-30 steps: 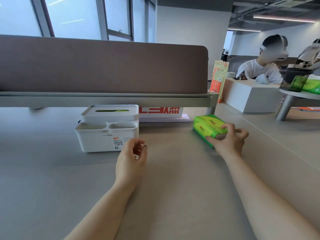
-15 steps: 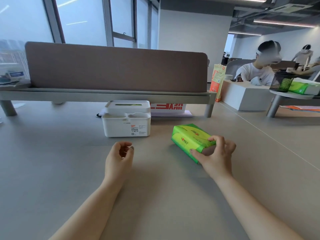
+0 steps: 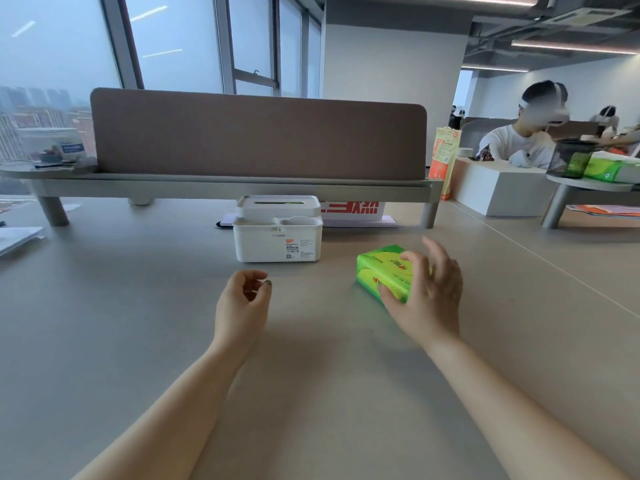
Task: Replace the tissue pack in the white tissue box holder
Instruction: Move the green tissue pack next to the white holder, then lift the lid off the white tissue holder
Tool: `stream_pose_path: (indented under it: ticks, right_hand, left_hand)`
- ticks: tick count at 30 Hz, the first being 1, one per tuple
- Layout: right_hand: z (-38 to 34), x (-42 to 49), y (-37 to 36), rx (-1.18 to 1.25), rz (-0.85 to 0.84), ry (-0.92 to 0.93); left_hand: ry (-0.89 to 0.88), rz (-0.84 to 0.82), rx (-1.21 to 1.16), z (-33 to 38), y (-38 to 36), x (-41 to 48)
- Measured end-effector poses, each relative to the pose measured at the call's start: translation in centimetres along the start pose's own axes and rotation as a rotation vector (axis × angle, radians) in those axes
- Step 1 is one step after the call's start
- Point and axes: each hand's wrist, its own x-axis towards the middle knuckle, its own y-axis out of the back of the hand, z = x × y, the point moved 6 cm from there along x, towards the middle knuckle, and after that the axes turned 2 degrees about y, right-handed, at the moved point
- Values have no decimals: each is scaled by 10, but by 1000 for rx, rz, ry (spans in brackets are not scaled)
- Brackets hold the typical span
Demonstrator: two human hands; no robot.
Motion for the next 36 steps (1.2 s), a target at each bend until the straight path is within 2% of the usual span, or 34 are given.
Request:
stream_pose_path:
  ticks: [2, 7, 10, 16, 21, 27, 36]
  right_hand:
    - [-26, 8, -9, 34, -32, 86]
    - [-76, 30, -57, 155, -288, 148]
    - [-87, 45, -81, 252, -442, -31]
    - [-97, 68, -120, 717, -654, -522]
    - [-92, 56, -151, 838, -653, -667]
    - [-93, 53, -166, 962, -608, -646]
    - [-98, 17, -135, 847, -485, -609]
  left_hand:
    - [-8, 0, 19, 1, 2, 11]
    - [-16, 17, 93, -1, 11, 52]
    - [54, -10, 131, -7, 11, 75]
    - [203, -139, 53, -25, -3, 114]
    - [217, -256, 24, -42, -15, 126]
    - [209, -271, -33, -44, -15, 128]
    - [189, -281, 48, -42, 5, 84]
